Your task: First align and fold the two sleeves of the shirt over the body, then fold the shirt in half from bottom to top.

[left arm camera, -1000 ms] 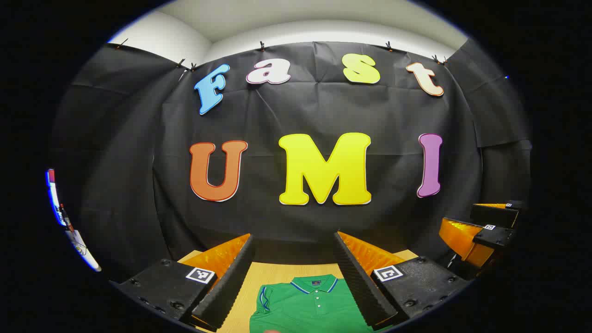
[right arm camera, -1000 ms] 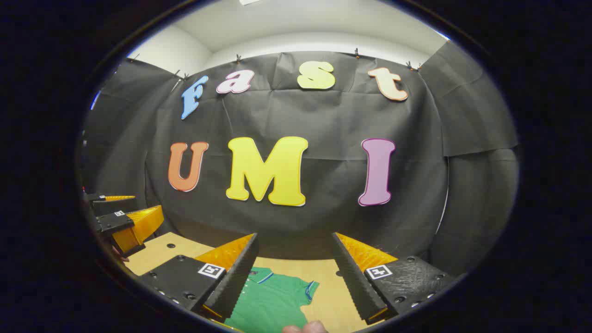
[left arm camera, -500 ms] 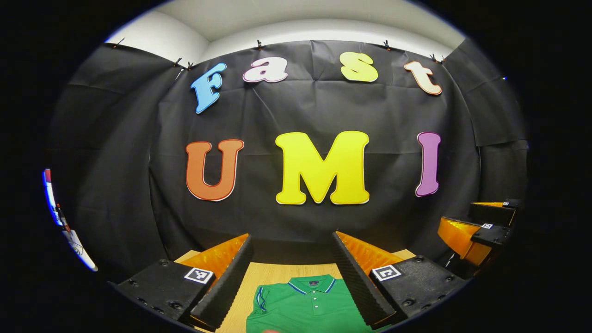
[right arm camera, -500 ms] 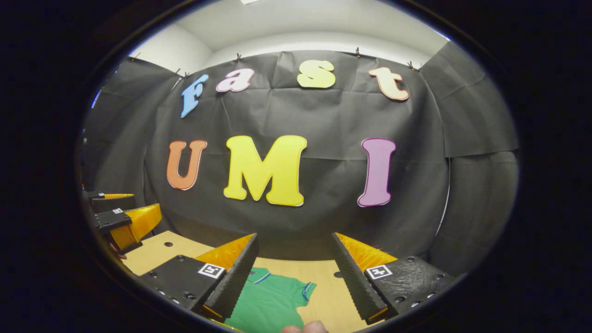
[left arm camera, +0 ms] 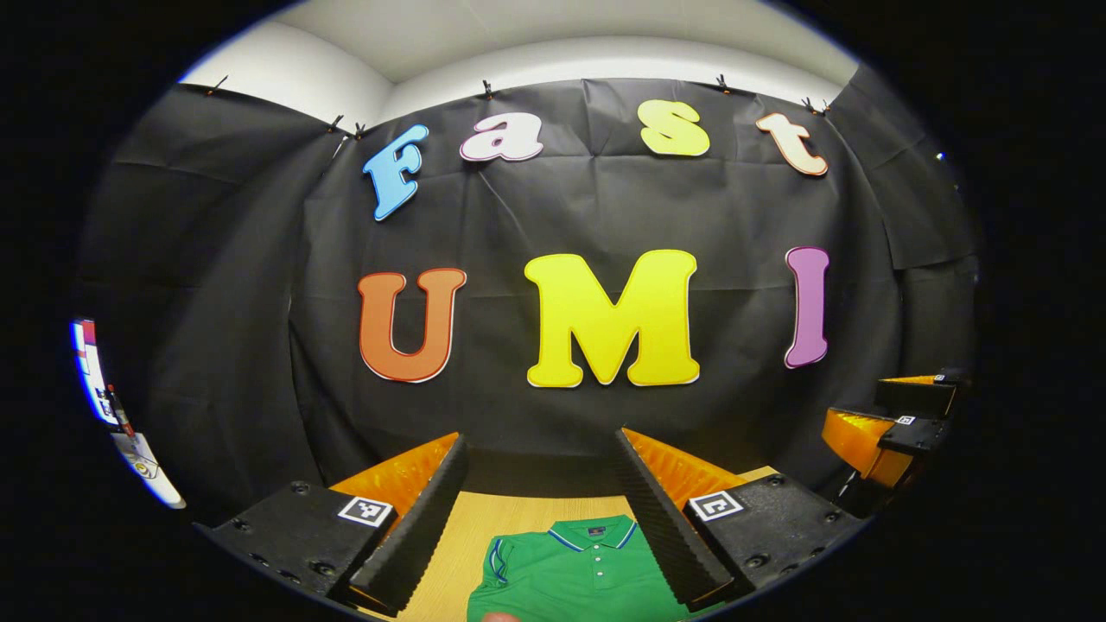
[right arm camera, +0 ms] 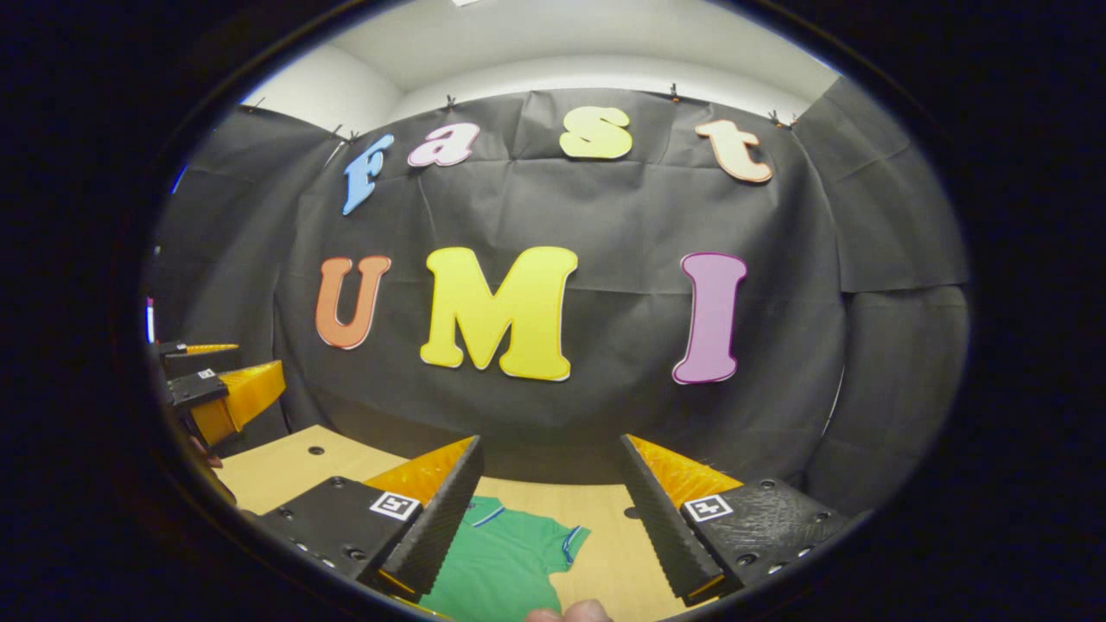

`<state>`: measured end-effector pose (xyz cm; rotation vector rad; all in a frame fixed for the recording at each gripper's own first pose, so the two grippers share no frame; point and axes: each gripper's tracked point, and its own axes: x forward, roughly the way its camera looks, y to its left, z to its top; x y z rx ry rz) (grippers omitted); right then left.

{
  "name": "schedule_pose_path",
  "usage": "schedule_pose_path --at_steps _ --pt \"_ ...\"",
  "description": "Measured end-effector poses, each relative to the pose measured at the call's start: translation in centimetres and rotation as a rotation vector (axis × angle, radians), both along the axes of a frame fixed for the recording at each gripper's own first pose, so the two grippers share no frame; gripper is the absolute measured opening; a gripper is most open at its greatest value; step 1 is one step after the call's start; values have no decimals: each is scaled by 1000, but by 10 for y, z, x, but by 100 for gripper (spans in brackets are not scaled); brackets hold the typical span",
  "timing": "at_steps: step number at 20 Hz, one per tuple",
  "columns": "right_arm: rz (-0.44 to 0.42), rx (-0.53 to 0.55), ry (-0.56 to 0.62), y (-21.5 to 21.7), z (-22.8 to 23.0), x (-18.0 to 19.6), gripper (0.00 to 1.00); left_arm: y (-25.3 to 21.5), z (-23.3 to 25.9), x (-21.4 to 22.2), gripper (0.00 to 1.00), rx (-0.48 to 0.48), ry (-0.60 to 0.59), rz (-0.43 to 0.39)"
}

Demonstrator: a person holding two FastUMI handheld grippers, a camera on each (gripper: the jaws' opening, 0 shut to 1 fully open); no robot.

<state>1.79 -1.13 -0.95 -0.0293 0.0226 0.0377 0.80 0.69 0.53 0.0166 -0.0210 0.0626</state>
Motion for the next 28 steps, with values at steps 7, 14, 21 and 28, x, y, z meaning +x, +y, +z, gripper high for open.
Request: schedule_pose_path --at_steps 7,14,21,28 --pt "-27 -12 79 -21 -34 17 95 -8 -8 4 100 -9 20 0" --pt "-24 -54 267 -52 -127 51 95 -22 -11 11 100 0 30 -16" --pt "45 -52 498 -52 -242 95 98 -35 -22 29 100 17 66 -17" --pt "56 -40 658 -48 -335 147 95 -22 -29 27 100 24 97 35"
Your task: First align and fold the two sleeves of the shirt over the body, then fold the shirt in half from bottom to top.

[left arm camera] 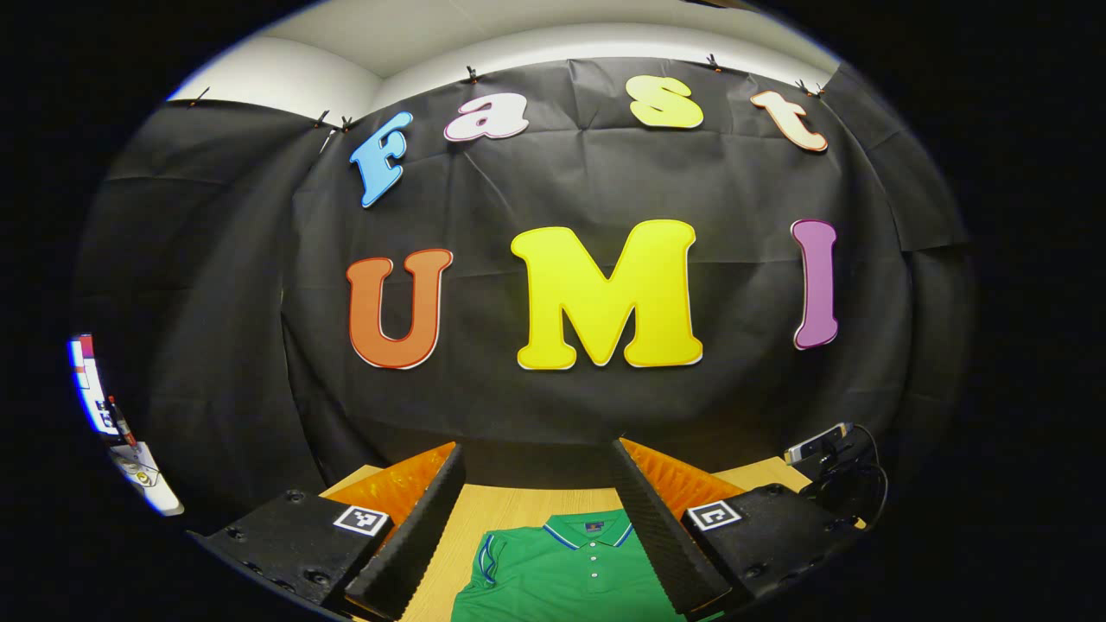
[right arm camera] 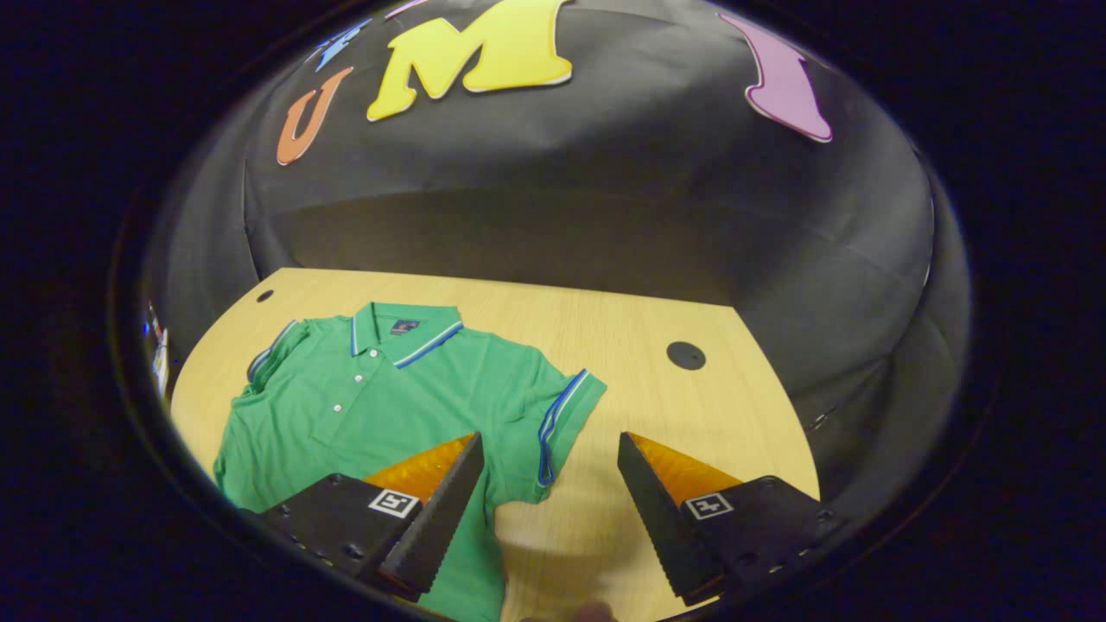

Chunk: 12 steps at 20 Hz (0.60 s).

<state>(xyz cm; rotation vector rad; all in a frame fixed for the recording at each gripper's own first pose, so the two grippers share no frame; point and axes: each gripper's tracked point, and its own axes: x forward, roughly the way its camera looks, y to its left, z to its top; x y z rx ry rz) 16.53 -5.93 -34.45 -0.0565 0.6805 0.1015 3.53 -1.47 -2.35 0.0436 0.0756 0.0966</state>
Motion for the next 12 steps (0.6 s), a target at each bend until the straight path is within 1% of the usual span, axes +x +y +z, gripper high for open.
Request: schedule_pose_path --at_steps 2,3,6,7,9,12 --pt "-4 -4 27 0 -17 11 97 6 -3 1 100 2 13 17" --pt "-9 1 42 -1 -25 15 95 8 -5 1 100 6 21 24" --pt "-10 3 89 -1 -48 19 95 16 -6 2 100 26 28 42" --pt "-9 6 104 0 -54 20 94 19 -5 3 100 36 29 48" --pt "-23 30 121 1 -59 20 77 24 -3 3 100 54 28 56" --pt "-46 84 139 5 -61 23 48 22 -6 5 100 49 35 54"
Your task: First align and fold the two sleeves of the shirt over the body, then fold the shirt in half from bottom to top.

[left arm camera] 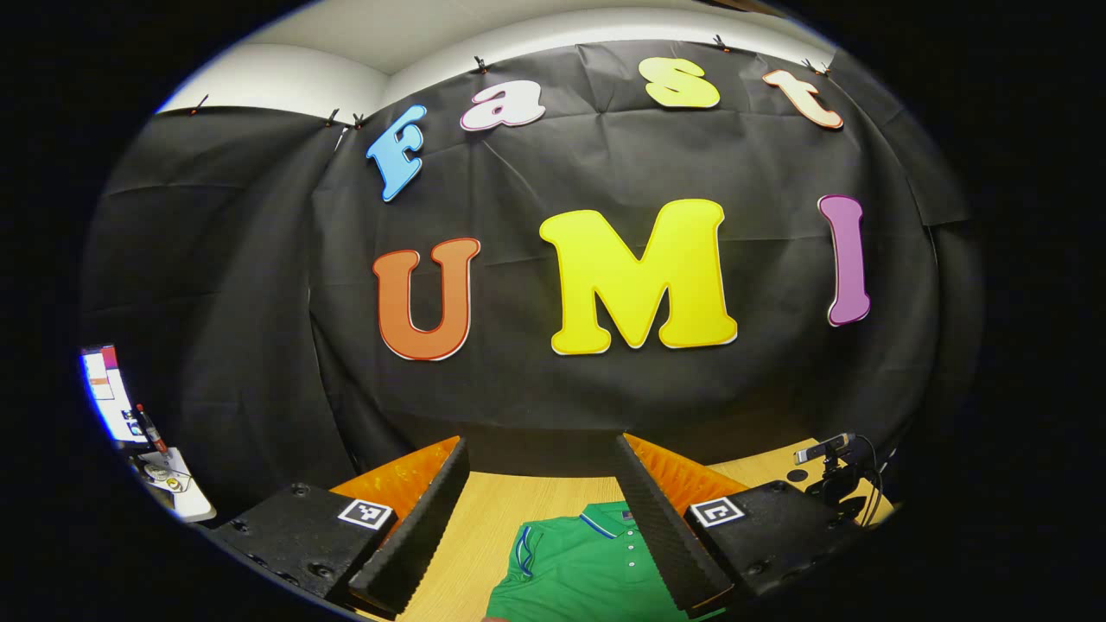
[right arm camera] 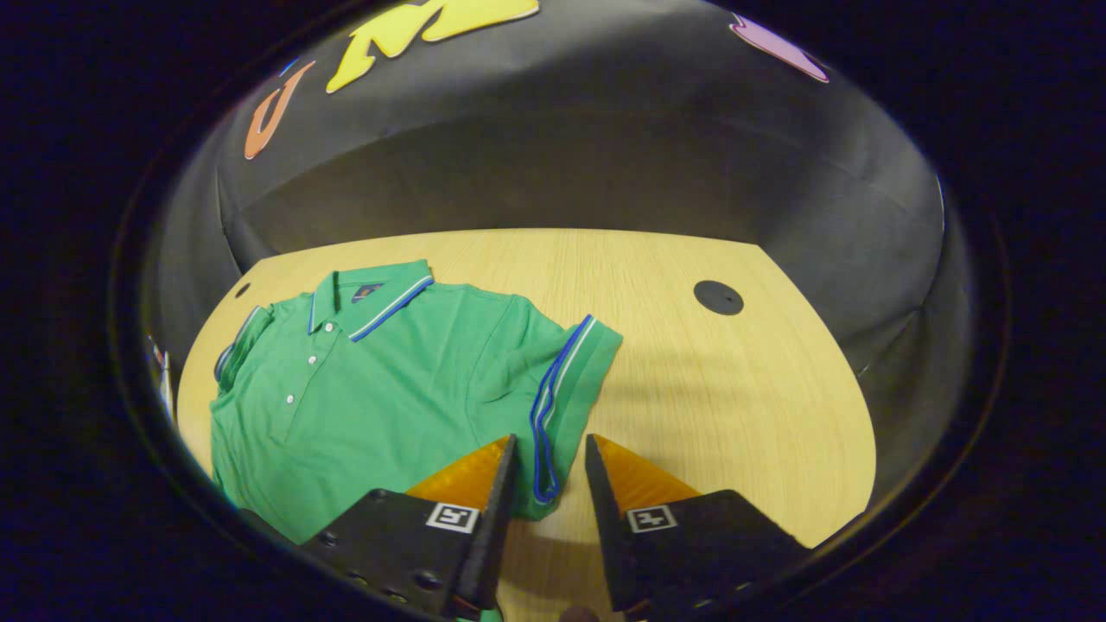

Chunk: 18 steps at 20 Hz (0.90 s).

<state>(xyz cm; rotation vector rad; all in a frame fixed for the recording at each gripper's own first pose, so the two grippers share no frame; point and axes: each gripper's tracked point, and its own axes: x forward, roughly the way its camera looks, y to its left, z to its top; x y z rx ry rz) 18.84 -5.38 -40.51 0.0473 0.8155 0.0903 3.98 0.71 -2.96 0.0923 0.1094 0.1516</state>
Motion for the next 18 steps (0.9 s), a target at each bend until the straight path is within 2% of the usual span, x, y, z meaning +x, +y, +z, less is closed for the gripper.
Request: schedule_pose_path --at_steps 4,6,7,8,11,15,18 --pt "-36 16 7 -4 6 5 8 -6 -1 3 100 -4 6 -16" --pt "-56 42 13 -5 9 4 6 -10 -1 4 100 -5 6 -27" --pt "-74 32 12 -12 12 6 8 -11 -2 5 100 -7 9 -32" --pt "-77 48 8 -10 15 3 0 -12 -3 5 100 -8 12 -36" --pt "-74 55 -42 -5 44 8 0 -14 -3 5 100 -19 9 -47" --pt "0 51 -105 30 82 10 0 -6 -4 0 100 -40 12 -37" --pt "66 43 -115 68 91 10 0 8 -6 -8 100 -52 17 -5"
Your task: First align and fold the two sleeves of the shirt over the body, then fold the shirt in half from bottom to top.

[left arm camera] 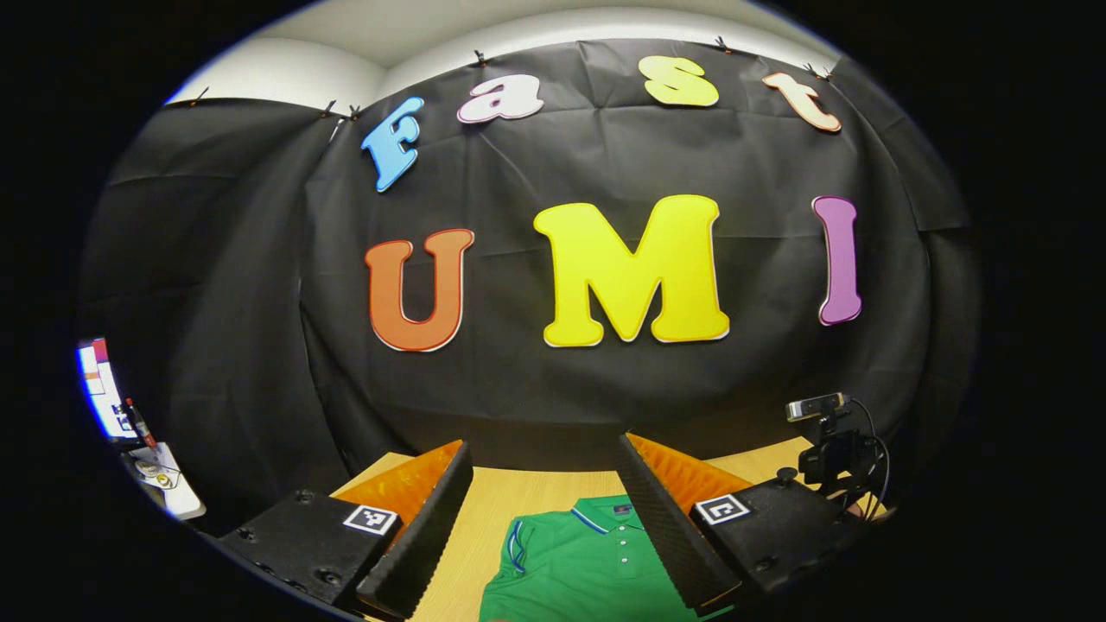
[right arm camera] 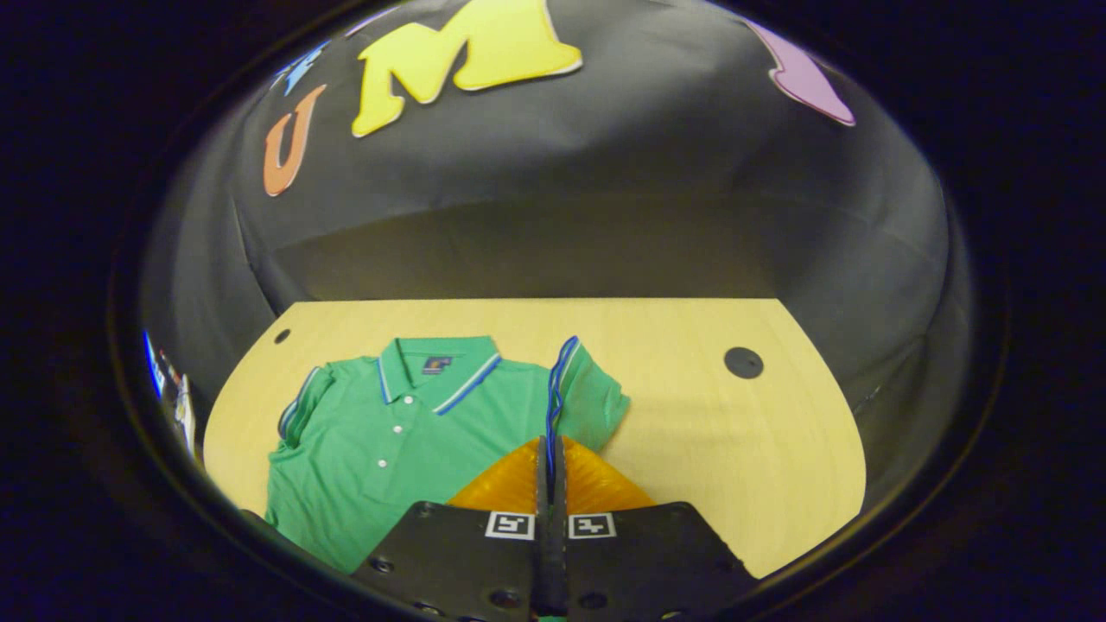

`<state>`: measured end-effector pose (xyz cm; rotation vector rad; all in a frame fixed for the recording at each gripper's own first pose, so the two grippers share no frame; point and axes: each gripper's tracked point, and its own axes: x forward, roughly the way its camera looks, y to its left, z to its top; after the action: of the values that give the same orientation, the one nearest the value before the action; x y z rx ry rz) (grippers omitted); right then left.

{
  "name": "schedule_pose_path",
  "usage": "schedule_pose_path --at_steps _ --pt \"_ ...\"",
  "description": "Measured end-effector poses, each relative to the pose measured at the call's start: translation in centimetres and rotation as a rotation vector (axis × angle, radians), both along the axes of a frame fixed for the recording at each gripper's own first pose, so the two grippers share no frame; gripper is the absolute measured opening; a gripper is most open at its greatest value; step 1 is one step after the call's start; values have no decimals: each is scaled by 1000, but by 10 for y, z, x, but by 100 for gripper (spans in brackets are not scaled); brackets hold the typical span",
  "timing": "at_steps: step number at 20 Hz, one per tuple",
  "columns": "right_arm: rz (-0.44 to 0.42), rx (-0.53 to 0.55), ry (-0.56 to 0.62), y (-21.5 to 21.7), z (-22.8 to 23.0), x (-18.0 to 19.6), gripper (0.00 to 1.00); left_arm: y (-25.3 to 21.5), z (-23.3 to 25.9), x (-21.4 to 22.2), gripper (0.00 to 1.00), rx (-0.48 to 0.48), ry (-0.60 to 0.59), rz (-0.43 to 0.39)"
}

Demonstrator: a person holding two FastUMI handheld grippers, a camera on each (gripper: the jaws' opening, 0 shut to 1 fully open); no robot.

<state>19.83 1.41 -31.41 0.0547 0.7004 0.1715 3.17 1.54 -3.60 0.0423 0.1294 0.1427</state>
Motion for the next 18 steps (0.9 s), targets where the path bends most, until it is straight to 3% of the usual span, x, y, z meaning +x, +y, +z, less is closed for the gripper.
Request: schedule_pose_path --at_steps 9,15,18 --pt "71 -5 67 86 -25 -2 0 60 -7 -28 100 9 26 116" --pt "67 43 42 107 -5 -10 6 73 -17 -26 100 -16 49 111" --pt "86 22 -17 104 19 -20 53 75 -26 -17 100 -27 57 80"
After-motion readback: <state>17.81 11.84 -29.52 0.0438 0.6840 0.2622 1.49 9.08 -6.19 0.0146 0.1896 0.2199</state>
